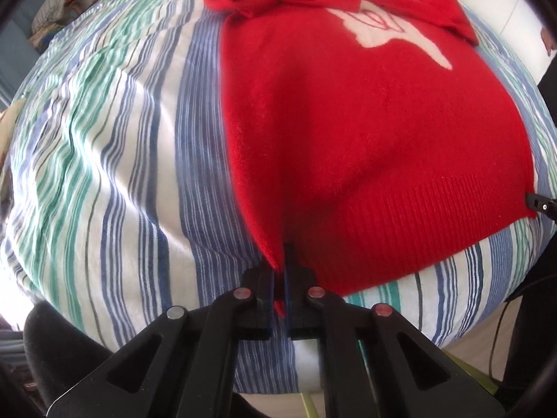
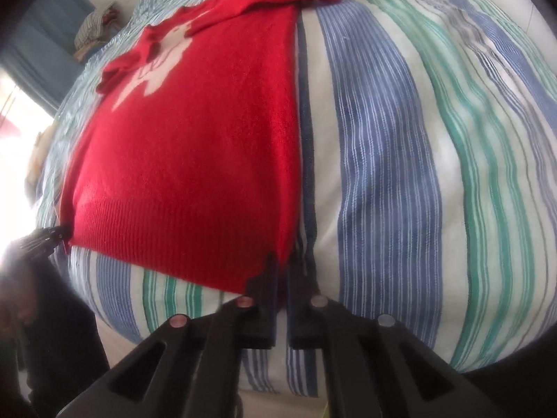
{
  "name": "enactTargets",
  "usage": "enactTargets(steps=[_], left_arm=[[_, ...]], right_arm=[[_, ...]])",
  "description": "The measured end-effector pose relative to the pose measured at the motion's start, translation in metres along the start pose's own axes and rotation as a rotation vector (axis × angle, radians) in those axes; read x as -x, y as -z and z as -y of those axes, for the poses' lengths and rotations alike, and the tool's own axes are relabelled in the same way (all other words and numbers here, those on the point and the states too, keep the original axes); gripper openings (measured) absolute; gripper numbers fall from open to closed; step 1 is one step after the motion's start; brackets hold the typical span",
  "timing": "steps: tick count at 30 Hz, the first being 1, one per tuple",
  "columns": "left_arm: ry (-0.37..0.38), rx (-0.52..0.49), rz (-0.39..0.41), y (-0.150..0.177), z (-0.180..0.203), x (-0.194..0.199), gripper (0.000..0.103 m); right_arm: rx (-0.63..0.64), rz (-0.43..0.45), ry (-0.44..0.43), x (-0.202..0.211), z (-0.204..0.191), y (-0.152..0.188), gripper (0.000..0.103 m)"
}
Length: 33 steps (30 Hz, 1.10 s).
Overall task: Fold small clothes
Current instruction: 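Pull the hem with both grippers to straighten the sweater body, then release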
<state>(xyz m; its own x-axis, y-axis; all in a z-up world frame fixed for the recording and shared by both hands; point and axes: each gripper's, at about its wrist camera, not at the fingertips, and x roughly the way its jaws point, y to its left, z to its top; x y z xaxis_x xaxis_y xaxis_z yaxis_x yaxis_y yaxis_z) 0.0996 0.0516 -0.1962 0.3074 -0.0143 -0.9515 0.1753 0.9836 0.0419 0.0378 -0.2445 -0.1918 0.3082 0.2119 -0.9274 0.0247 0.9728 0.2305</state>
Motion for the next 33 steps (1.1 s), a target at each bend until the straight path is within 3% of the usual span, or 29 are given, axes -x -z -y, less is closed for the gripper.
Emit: enactTargets(steps=[4,6,7,8,9,10,13,16,18,21,25,27,29,30,33], left_arm=[[0.002,0.057,0.034,0.01,-0.004,0.009,0.007],[0.001,0.055,0.045,0.013,-0.005,0.019,0.023],[-0.005,0.054,0.048,0.017,-0.008,0.028,0.048],[-0.015,0.057,0.06,0.02,-0.011,0.037,0.07],[-0.025,0.064,0.079,0.023,-0.013,0.046,0.073],[-0.033,0.068,0.099,0.026,-0.012,0.055,0.073],[-0.051,0.092,0.15,0.026,-0.02,0.079,0.073],[-0.021,0.11,0.23,0.012,-0.014,0.098,0.077],[0.0,0.1,0.281,0.0,-0.005,0.102,0.086],[0.009,0.06,0.341,-0.021,0.021,0.091,0.088],[0.006,0.002,0.307,-0.032,0.051,0.059,0.089],[-0.022,-0.02,0.247,-0.027,0.059,0.036,0.089],[-0.028,-0.038,0.154,-0.016,0.06,0.01,0.091],[-0.026,-0.038,0.149,-0.01,0.058,0.004,0.092],[-0.019,-0.035,0.183,-0.002,0.052,0.005,0.1]], right_arm=[[-0.006,0.032,-0.006,0.0,0.001,0.003,0.003],[-0.013,0.044,-0.032,0.005,0.003,0.007,0.011],[-0.016,0.048,-0.044,0.009,0.003,0.007,0.02],[-0.015,0.056,-0.043,0.012,0.002,0.007,0.036],[-0.012,0.065,-0.036,0.02,0.004,0.01,0.043],[-0.008,0.079,-0.026,0.028,0.004,0.011,0.048],[0.014,0.125,0.041,0.057,0.007,0.017,0.048],[0.046,0.184,0.101,0.084,0.005,0.014,0.048],[0.092,0.224,0.103,0.096,-0.006,0.004,0.048],[0.172,0.275,0.071,0.095,-0.039,-0.017,0.049],[0.292,0.292,0.042,0.061,-0.084,-0.029,0.055],[0.353,0.272,0.062,0.034,-0.095,-0.023,0.055],[0.413,0.199,0.119,0.0,-0.099,-0.013,0.056],[0.426,0.147,0.144,-0.018,-0.096,-0.007,0.056],[0.401,0.199,0.135,-0.02,-0.089,0.002,0.058]])
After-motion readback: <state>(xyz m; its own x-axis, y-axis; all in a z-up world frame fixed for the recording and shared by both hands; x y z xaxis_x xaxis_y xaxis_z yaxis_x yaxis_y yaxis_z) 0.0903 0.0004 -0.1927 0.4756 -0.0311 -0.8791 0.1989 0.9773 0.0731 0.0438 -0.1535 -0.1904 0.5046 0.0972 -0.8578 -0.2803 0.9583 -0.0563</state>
